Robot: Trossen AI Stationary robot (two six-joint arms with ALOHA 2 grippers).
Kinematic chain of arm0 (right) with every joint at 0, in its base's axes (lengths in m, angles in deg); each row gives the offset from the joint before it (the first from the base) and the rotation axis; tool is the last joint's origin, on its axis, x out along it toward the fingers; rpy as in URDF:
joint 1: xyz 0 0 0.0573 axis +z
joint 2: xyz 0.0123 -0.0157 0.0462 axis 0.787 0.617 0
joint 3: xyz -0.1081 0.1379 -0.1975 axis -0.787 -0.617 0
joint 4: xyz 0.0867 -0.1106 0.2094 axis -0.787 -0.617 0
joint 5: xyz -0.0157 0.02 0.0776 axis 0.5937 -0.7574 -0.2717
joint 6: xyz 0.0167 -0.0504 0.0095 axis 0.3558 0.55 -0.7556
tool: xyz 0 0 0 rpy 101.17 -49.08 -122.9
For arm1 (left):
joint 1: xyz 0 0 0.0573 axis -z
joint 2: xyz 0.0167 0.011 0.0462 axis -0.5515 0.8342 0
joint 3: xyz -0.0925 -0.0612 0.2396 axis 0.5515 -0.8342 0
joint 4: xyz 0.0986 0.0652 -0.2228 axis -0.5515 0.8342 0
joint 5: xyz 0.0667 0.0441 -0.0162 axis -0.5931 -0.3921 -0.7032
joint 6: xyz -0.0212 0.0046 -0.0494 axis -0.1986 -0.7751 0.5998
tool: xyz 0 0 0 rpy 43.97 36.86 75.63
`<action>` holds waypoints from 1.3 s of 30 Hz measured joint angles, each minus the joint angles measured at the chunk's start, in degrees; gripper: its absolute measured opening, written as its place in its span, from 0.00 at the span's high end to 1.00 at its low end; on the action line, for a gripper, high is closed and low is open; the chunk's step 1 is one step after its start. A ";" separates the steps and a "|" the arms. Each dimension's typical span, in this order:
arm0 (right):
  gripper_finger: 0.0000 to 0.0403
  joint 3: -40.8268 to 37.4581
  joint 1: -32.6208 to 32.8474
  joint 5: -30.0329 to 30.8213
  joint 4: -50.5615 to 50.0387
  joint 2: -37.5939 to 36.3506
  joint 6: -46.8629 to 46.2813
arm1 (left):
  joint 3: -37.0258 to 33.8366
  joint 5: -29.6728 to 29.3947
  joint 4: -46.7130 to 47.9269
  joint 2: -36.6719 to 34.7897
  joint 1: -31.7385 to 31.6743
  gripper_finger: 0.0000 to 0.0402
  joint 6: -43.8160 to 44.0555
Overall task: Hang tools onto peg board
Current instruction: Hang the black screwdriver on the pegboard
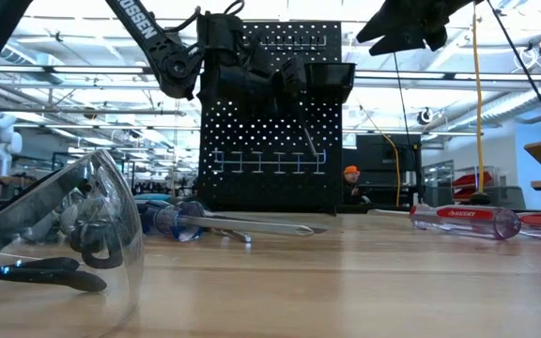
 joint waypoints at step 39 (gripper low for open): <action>0.33 0.00 0.00 -0.02 0.15 0.02 0.42 | 5.62 4.55 12.88 5.65 0.39 0.40 -3.17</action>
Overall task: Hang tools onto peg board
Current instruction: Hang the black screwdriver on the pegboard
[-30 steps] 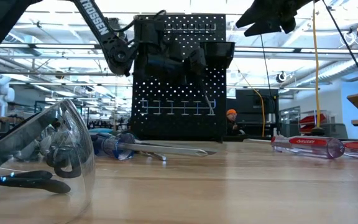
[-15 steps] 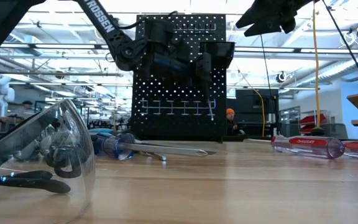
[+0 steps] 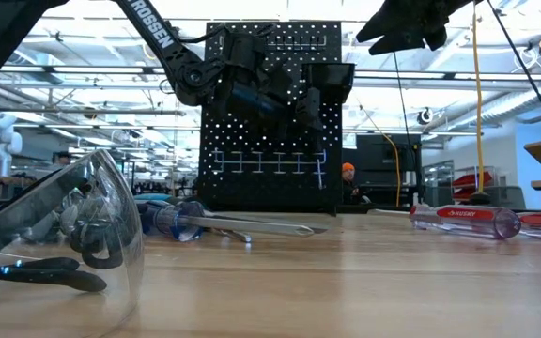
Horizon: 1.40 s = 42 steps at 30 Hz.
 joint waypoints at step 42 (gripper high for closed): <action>0.33 -0.07 -0.02 -3.44 -0.58 2.90 -4.52 | -3.64 5.12 43.00 -23.82 13.80 0.39 -3.88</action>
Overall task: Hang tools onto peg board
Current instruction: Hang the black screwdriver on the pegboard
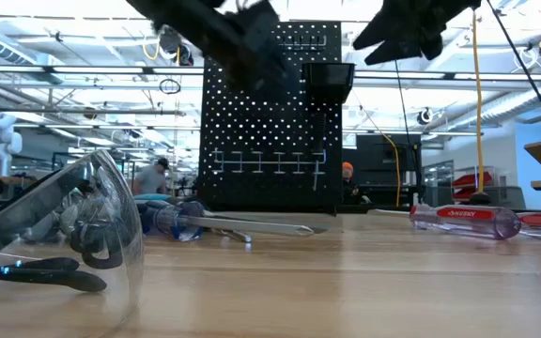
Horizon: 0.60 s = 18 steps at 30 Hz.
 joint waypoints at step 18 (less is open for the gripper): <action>0.33 0.02 -0.04 -13.05 10.91 16.99 -5.47 | -31.53 -21.35 -24.69 -33.36 11.50 0.39 -9.80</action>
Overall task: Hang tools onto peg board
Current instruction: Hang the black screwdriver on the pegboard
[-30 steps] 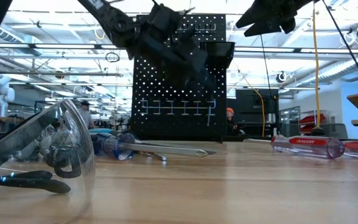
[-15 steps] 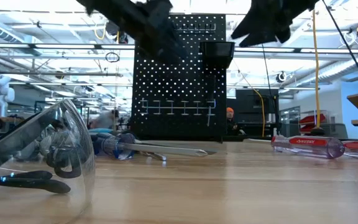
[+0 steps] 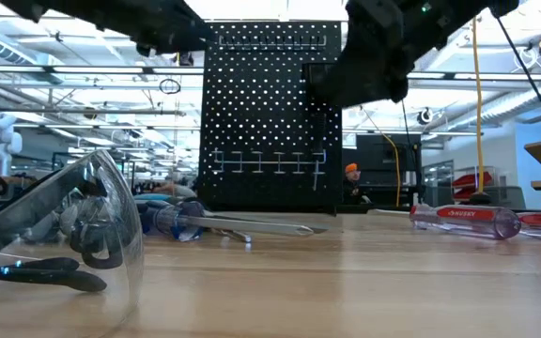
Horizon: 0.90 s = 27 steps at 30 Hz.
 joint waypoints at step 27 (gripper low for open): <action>0.33 21.07 -3.77 -1.04 15.18 34.81 -6.61 | -2.18 27.79 13.09 -9.83 -0.93 0.39 -0.74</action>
